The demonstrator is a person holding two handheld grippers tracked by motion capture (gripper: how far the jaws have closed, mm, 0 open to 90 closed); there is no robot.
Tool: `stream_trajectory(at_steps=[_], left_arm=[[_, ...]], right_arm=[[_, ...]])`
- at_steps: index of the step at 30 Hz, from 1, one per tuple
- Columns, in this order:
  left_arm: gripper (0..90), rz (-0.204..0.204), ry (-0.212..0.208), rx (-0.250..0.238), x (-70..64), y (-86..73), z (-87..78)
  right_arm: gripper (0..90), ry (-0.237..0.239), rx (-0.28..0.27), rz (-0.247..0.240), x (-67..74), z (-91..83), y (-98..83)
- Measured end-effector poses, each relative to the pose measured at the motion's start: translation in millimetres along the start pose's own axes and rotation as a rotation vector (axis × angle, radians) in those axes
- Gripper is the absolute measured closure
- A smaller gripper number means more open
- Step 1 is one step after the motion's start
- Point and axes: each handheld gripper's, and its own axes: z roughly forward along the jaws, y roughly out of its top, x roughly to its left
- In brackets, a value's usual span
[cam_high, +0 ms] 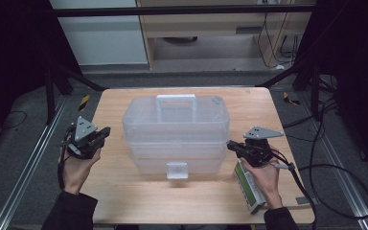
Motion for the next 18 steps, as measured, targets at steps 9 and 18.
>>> stream_trajectory(at_steps=[9, 18], left_arm=[[89.0, 0.033, -0.048, 0.050, -13.2, -13.9, 5.5], [89.0, 0.080, -0.103, 0.095, -31.7, -18.3, 20.9]], right_arm=[[90.0, 0.002, 0.000, 0.001, 0.0, 0.0, -0.7], [90.0, 0.000, 0.002, -0.003, 0.4, 0.2, -1.3]])
